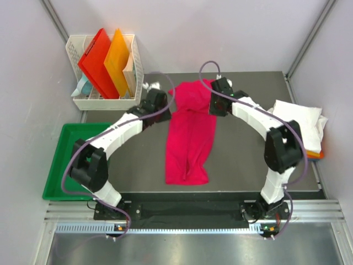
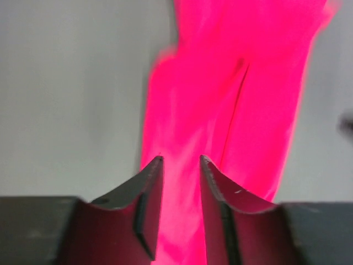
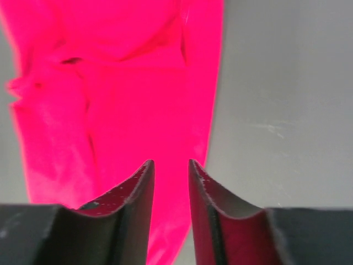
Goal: Fold and stack the t-shirts
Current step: Rotate the tshirt 90 degrees
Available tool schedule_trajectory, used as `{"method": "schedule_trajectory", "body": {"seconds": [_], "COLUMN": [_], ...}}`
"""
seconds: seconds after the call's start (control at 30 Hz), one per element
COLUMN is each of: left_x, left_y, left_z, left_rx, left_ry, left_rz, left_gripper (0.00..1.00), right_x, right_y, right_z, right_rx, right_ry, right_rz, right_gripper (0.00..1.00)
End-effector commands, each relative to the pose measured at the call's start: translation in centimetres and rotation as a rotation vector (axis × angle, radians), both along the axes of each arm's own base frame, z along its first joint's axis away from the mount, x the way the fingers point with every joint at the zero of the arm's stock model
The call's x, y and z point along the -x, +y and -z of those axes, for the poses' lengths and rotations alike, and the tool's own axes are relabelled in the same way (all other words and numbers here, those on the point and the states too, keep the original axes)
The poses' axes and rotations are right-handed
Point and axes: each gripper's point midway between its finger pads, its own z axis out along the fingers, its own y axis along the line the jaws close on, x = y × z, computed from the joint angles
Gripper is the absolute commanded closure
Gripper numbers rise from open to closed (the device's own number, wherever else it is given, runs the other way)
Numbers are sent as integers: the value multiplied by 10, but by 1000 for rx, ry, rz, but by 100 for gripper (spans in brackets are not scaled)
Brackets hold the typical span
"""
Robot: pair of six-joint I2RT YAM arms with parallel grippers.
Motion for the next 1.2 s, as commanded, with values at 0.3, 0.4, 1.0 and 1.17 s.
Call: {"method": "schedule_trajectory", "body": {"seconds": [0.3,0.4,1.0,1.17], "left_x": [84,93,142,158], "left_y": [-43,-41,-36,-32], "left_z": [99,108,165,174], "left_rx": [55,49,-26,-47], "left_ry": [228,255,495,534], "left_rz": [167,170,147,139], "left_gripper": [72,73,79,80], "right_x": [-91,-96,-121,-129], "right_y": [49,51,18,6], "right_z": [10,32,114,123], "right_rx": [-119,-115,-208,-212], "right_ry": [-16,24,189,199], "right_rz": [-46,-48,60,79], "right_gripper": [78,78,77,76]}}
